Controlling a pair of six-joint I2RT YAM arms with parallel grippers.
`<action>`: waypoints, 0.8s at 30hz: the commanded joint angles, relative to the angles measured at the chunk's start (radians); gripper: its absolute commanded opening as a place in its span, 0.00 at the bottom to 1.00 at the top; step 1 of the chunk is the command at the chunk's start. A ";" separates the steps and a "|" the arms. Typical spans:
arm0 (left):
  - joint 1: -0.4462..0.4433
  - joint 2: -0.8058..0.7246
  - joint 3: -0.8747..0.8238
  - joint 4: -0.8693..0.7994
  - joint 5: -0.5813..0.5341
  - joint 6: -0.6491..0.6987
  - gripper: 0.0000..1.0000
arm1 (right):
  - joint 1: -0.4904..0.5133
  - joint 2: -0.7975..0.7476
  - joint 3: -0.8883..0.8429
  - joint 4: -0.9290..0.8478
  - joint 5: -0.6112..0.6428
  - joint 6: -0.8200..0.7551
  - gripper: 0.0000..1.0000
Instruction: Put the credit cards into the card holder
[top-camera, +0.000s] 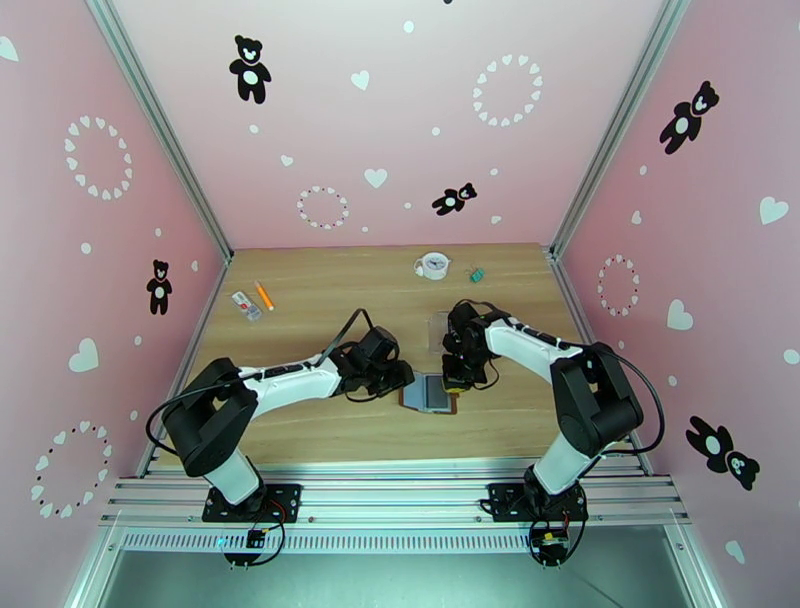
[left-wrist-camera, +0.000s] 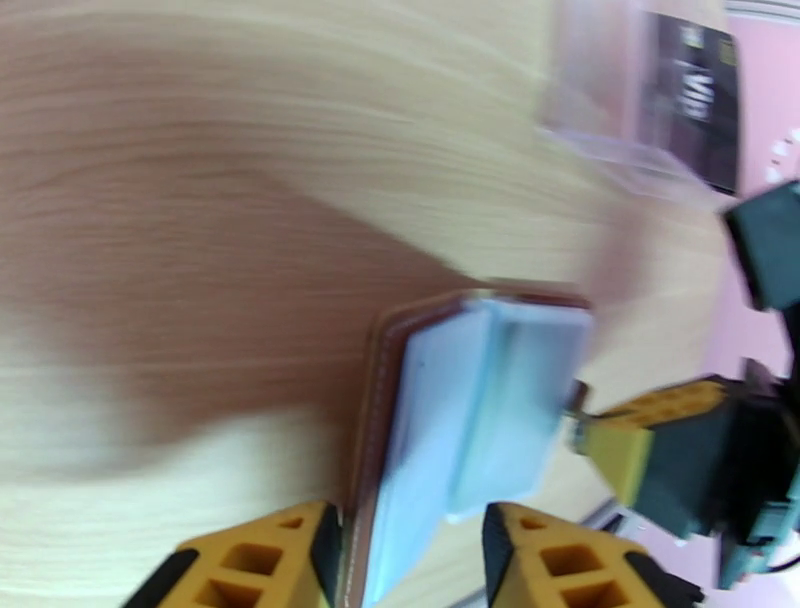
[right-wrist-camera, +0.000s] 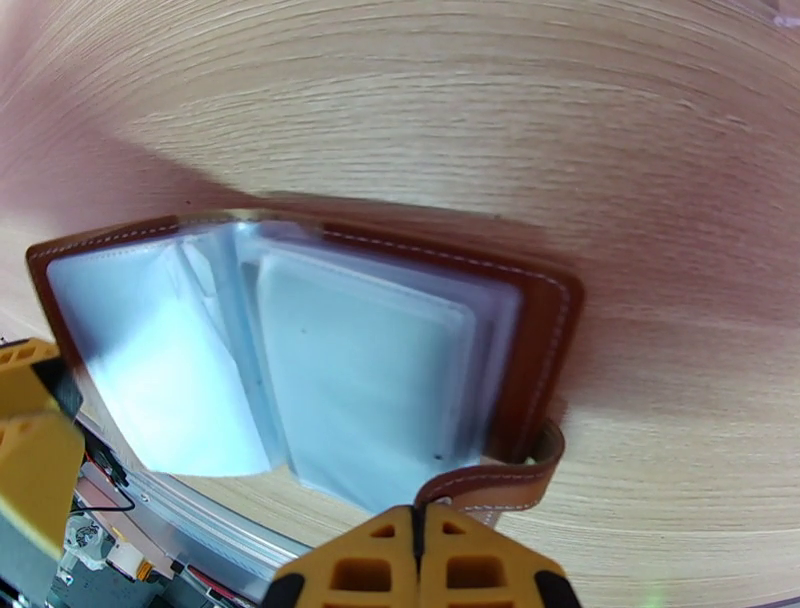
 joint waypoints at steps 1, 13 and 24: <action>-0.017 -0.025 0.005 0.079 0.062 -0.016 0.40 | 0.002 0.018 -0.023 0.021 -0.040 0.022 0.00; -0.042 0.034 0.005 0.185 0.115 -0.053 0.11 | 0.002 0.018 -0.053 0.111 -0.174 0.061 0.00; -0.042 0.087 -0.010 0.150 0.114 -0.049 0.06 | 0.009 -0.015 -0.025 0.079 -0.132 0.047 0.00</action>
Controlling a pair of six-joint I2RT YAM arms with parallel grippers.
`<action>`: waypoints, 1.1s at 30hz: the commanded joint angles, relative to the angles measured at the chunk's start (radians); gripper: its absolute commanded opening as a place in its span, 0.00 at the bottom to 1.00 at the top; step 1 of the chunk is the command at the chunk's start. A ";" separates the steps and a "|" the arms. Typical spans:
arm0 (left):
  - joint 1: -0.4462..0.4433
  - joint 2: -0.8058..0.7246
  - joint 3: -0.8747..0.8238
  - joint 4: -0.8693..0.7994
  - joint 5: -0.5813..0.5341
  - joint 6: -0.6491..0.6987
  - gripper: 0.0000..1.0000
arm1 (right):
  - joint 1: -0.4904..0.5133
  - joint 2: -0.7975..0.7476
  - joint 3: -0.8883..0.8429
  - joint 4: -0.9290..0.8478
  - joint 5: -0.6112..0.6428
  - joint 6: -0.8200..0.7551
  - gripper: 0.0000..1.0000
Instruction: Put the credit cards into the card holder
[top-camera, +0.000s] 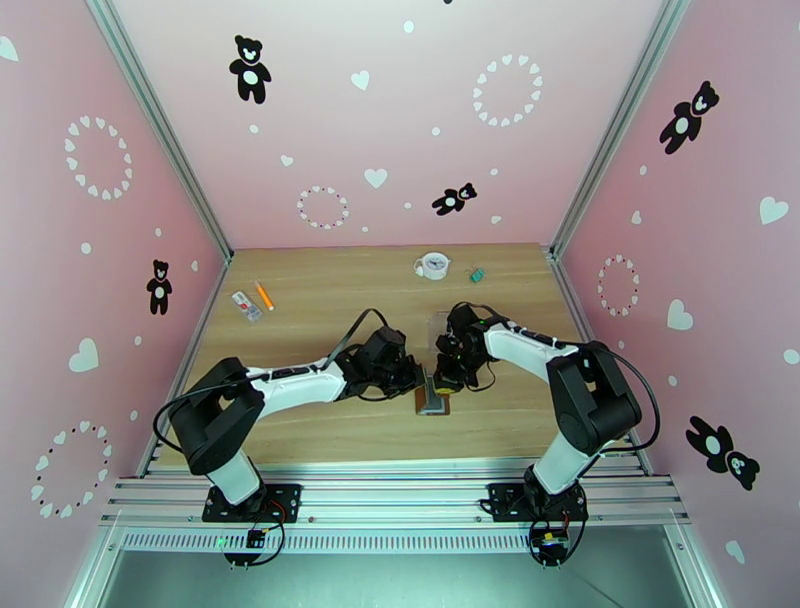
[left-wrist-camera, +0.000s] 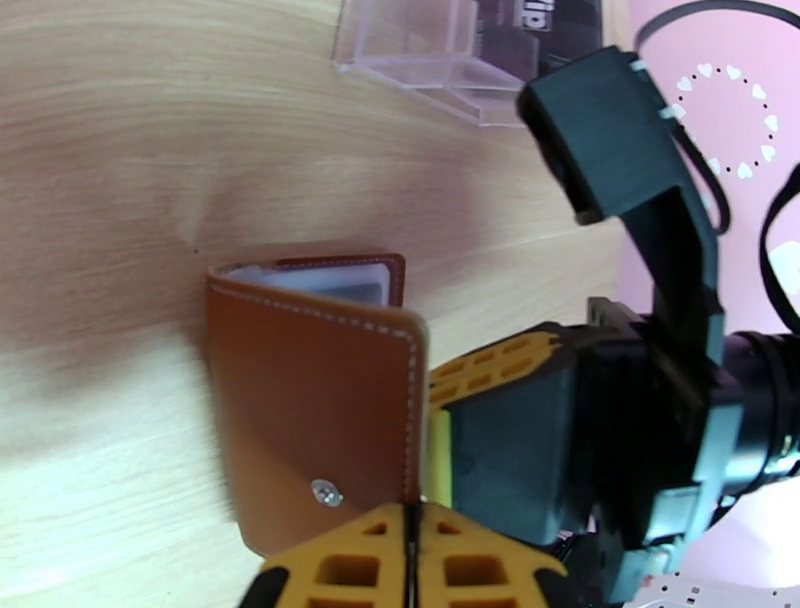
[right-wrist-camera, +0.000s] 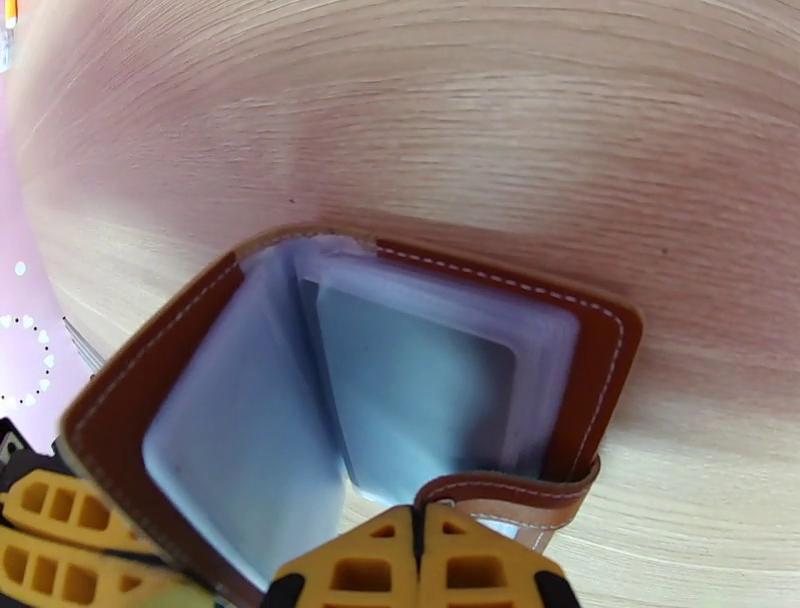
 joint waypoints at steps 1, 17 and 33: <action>-0.008 0.053 0.004 -0.044 0.008 0.006 0.06 | 0.009 -0.030 0.022 -0.058 0.046 -0.009 0.00; -0.032 0.217 0.179 -0.165 0.033 0.064 0.04 | 0.006 -0.164 0.004 -0.110 0.100 0.016 0.00; -0.028 0.045 0.198 -0.368 0.101 0.239 0.16 | 0.006 -0.056 -0.009 -0.044 0.098 0.035 0.00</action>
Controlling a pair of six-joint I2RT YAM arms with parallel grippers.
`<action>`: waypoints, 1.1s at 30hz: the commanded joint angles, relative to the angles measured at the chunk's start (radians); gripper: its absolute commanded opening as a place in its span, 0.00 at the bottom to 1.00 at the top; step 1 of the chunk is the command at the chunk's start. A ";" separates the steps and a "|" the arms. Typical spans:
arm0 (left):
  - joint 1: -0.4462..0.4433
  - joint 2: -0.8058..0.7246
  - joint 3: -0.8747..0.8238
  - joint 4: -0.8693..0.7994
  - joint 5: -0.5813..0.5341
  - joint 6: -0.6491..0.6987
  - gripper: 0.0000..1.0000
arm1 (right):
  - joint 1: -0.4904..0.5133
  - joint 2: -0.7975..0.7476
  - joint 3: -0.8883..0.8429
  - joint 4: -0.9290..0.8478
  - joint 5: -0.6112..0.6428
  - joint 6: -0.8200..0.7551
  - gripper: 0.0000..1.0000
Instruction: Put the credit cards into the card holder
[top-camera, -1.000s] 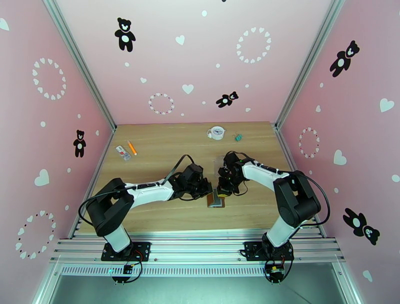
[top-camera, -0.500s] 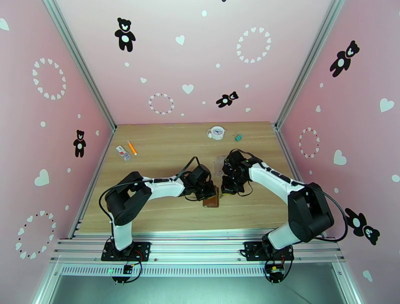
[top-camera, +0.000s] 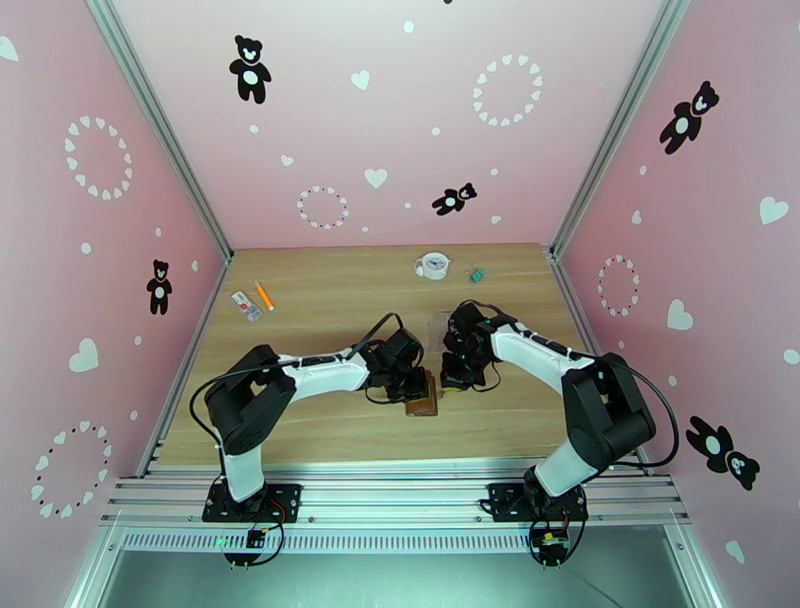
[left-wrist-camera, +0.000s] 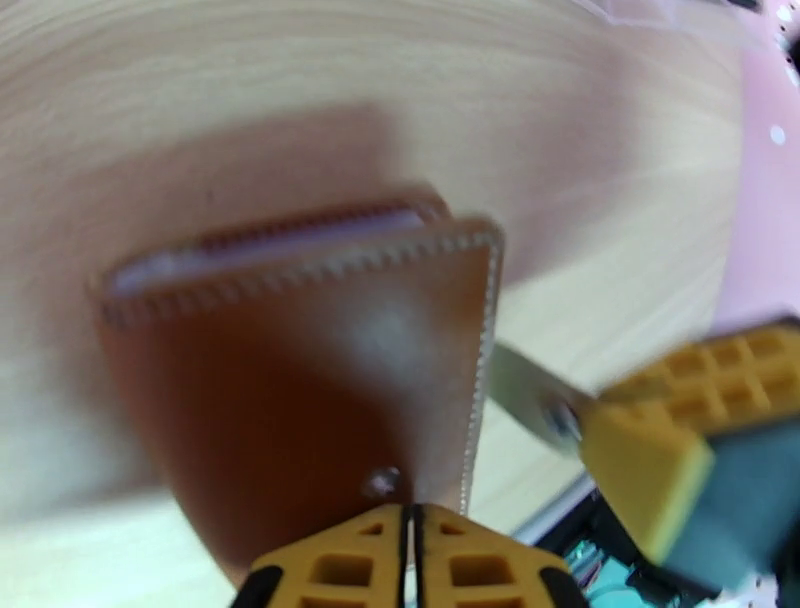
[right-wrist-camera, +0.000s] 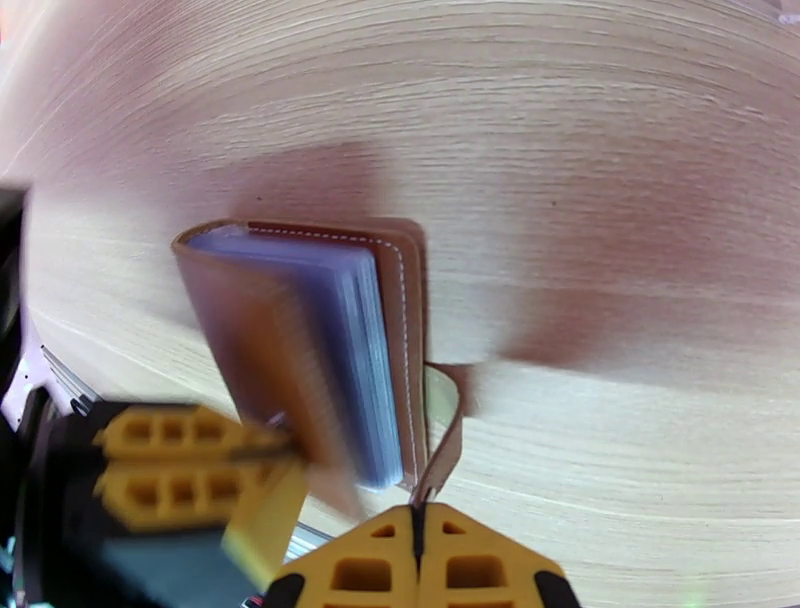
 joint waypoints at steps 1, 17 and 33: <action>-0.001 -0.084 0.011 -0.059 0.037 0.044 0.17 | 0.004 0.019 -0.012 0.011 -0.004 0.009 0.00; 0.046 -0.069 -0.121 -0.017 0.015 -0.030 0.01 | 0.004 0.014 -0.032 0.017 -0.009 0.010 0.00; 0.026 -0.026 -0.120 0.041 -0.024 -0.096 0.06 | 0.004 0.010 -0.017 -0.010 -0.019 0.000 0.00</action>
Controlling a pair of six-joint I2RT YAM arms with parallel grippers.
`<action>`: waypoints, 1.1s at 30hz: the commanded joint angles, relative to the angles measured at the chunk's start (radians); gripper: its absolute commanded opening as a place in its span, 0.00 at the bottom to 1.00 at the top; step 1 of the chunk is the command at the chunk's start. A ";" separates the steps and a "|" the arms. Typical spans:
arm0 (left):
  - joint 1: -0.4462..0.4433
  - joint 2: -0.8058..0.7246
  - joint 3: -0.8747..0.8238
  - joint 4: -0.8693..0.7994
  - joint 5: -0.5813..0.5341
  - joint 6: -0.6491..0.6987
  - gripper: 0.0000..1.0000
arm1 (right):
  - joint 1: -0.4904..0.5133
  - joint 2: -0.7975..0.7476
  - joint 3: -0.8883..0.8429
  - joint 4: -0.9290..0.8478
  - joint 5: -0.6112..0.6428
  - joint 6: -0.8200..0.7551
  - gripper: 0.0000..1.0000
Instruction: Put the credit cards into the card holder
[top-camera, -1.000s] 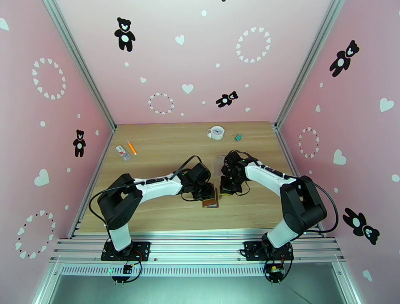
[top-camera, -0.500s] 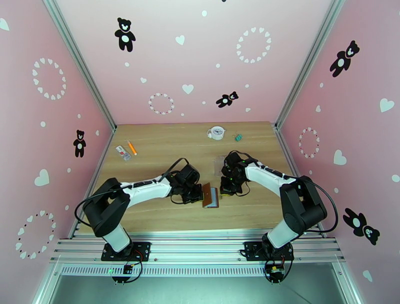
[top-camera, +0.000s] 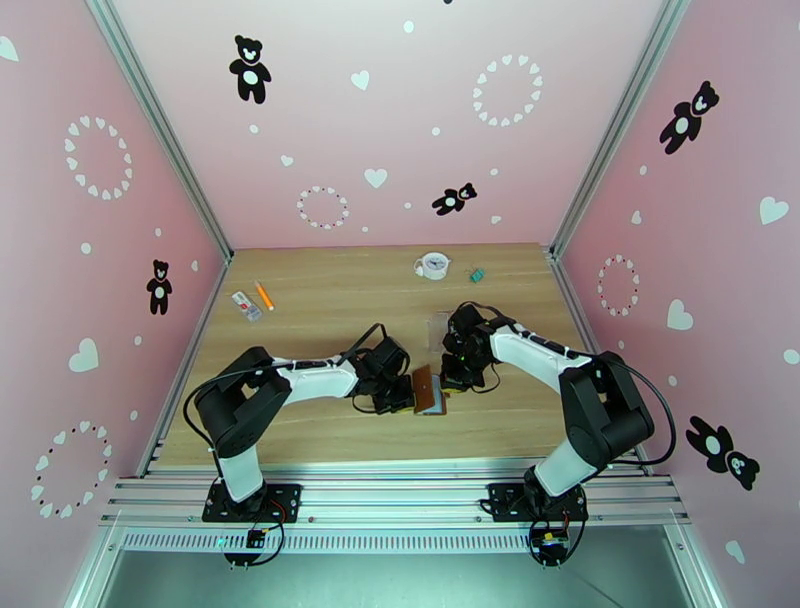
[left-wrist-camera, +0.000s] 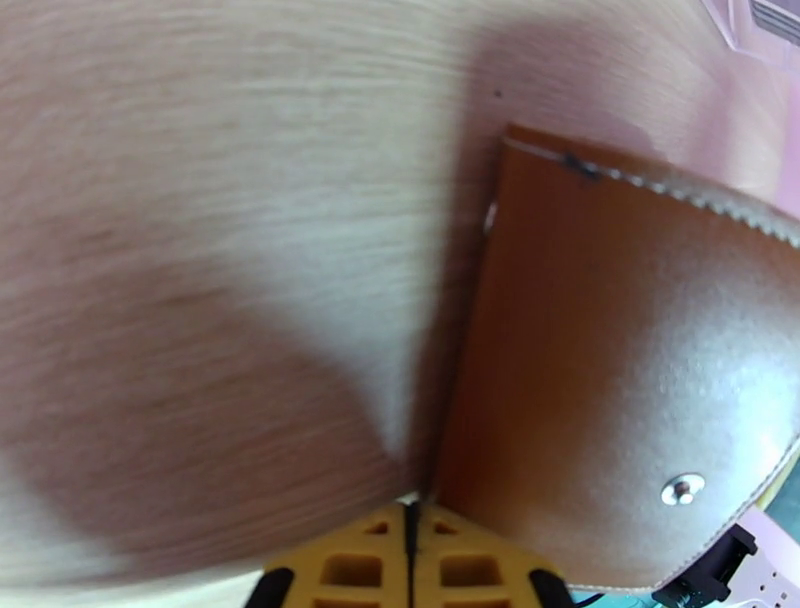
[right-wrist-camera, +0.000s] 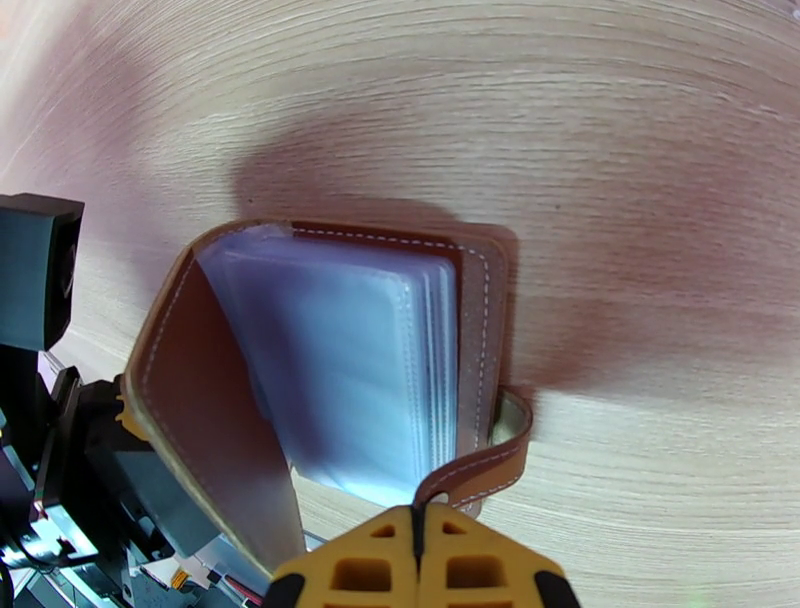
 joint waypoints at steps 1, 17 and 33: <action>-0.007 -0.041 0.026 -0.024 -0.036 -0.013 0.06 | 0.004 0.009 0.004 -0.032 -0.010 -0.001 0.00; -0.048 -0.007 0.107 -0.019 -0.055 0.015 0.05 | 0.004 0.025 0.016 -0.040 -0.017 -0.008 0.00; -0.052 0.101 0.133 -0.026 -0.055 0.002 0.04 | 0.006 0.008 0.067 -0.043 -0.046 0.000 0.00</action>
